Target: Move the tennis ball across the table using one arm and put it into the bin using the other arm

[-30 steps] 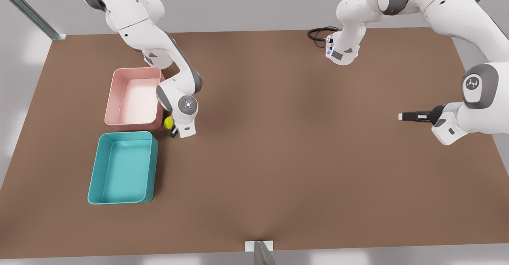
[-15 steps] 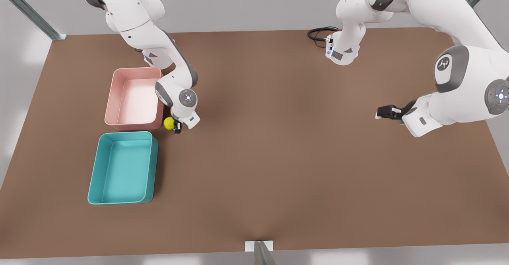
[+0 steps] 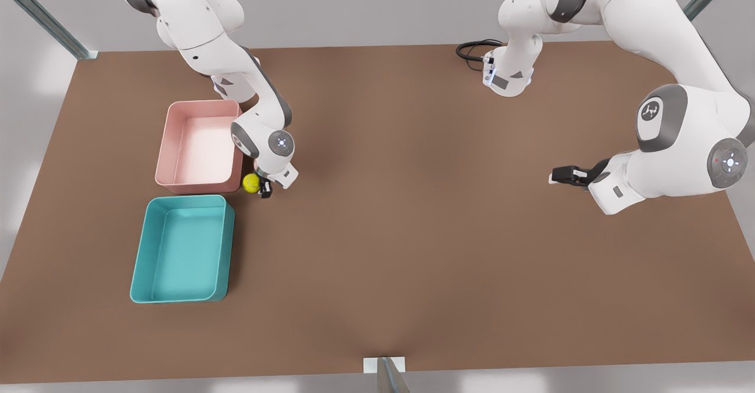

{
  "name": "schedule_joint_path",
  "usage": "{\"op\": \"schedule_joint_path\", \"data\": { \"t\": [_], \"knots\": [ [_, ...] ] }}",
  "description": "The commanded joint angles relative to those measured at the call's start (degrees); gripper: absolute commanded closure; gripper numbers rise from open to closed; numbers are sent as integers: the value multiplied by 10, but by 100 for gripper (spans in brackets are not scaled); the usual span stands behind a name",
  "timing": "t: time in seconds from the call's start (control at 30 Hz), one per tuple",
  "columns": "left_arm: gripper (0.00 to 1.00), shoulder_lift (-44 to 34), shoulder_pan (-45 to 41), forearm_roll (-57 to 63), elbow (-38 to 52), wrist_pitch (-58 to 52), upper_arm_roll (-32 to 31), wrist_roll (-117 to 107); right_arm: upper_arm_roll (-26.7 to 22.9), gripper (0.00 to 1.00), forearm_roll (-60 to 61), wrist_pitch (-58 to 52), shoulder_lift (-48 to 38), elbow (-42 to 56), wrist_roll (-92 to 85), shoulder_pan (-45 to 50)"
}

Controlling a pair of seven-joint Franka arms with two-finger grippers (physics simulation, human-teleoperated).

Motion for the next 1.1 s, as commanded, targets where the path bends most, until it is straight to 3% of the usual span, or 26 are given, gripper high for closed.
{"op": "schedule_joint_path", "data": {
  "t": [0.0,0.53,1.07],
  "knots": [
    [0,0,0,0,0,0,0,-7,0,0,0,-15,0,-1,30,1],
    [0,-1,-17,11,-1,-4,-4,-39,-1,0,0,-10,22,-3,50,-7],
    [0,-2,22,40,0,-19,1,-35,-4,0,-22,-3,40,-3,50,-12]
  ]
}}
